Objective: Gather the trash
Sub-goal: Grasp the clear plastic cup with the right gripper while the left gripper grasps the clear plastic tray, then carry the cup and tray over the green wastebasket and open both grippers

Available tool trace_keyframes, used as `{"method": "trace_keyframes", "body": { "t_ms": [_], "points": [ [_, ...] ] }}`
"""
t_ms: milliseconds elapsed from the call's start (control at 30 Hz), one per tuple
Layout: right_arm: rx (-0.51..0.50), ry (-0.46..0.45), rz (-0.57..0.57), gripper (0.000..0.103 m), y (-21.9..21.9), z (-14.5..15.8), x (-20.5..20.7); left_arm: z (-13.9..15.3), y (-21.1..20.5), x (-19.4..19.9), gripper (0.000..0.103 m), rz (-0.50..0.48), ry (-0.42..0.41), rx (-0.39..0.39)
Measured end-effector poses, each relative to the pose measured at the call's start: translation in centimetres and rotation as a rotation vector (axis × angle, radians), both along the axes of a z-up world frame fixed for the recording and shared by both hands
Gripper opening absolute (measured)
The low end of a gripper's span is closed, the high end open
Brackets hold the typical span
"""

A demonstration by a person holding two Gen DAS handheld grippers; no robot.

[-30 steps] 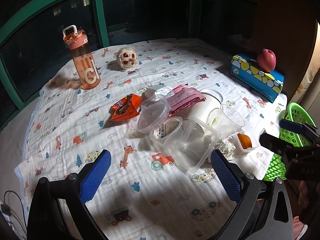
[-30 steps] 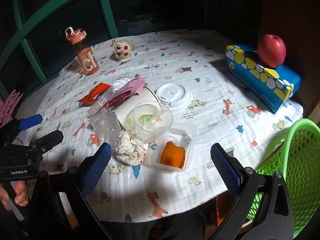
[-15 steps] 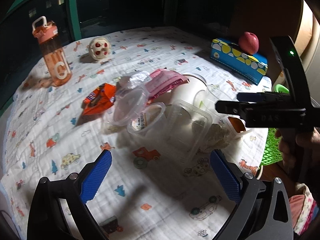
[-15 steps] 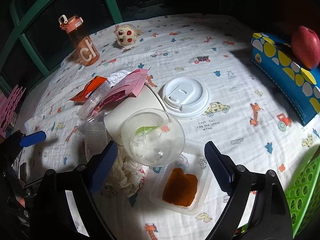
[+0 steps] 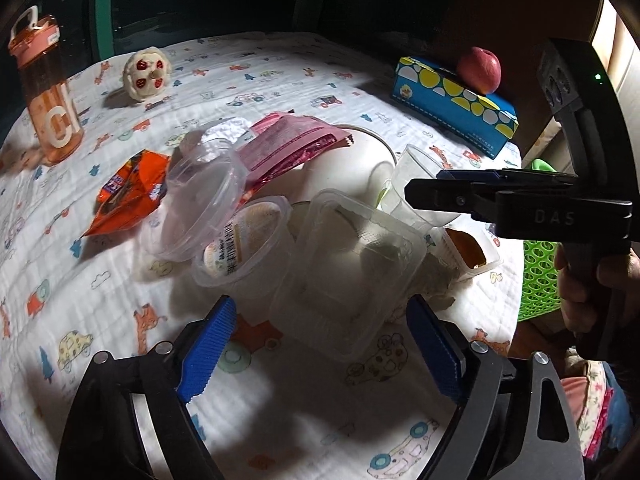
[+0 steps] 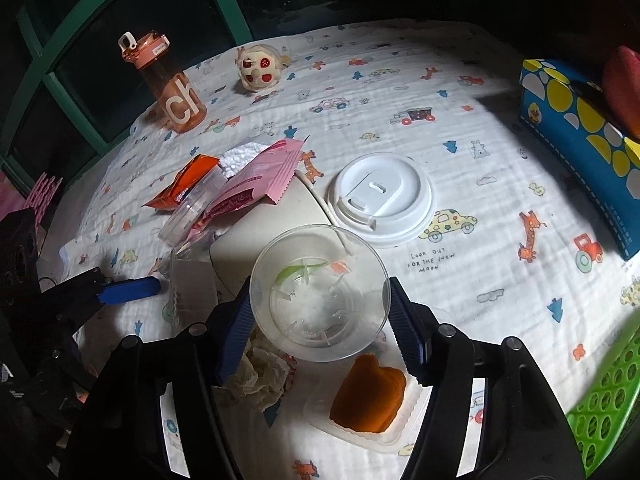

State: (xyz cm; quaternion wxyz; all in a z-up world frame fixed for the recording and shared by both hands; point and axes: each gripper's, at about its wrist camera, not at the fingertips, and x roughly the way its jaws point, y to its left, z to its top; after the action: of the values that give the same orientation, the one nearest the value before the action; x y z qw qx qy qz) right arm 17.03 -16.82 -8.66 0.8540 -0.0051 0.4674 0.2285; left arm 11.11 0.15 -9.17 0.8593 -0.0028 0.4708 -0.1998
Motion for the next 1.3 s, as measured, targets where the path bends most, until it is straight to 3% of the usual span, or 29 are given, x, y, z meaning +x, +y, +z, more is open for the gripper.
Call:
{"method": "trace_keyframes", "body": {
  "t_ms": [433, 700, 967, 1033, 1067, 1300],
  "points": [
    [0.037, -0.064, -0.054, 0.063, -3.2, 3.2, -2.5, -0.5, -0.4, 1.9, 0.082, -0.087, 0.002, -0.075],
    [0.036, -0.086, -0.115, 0.063, -5.8, 4.1, -4.5, -0.8, -0.4, 2.2, 0.071, -0.109, 0.015, -0.135],
    [0.029, -0.103, -0.178, 0.063, -8.4, 4.7, -6.2, -1.0, 0.1, 2.2, 0.07, -0.104, 0.03, -0.152],
    [0.027, -0.108, -0.193, 0.063, -9.0, 4.9, -6.5, -1.0, 0.2, 2.2, 0.059, -0.111, 0.032, -0.166],
    [0.024, -0.11, -0.203, 0.063, -9.3, 4.9, -6.8, -1.0, 0.3, 2.1, 0.059, -0.111, 0.034, -0.172],
    [0.021, -0.121, -0.276, 0.063, -12.3, 5.2, -8.1, 0.1, 0.8, 0.9, 0.056, -0.091, 0.004, -0.148]
  ]
}}
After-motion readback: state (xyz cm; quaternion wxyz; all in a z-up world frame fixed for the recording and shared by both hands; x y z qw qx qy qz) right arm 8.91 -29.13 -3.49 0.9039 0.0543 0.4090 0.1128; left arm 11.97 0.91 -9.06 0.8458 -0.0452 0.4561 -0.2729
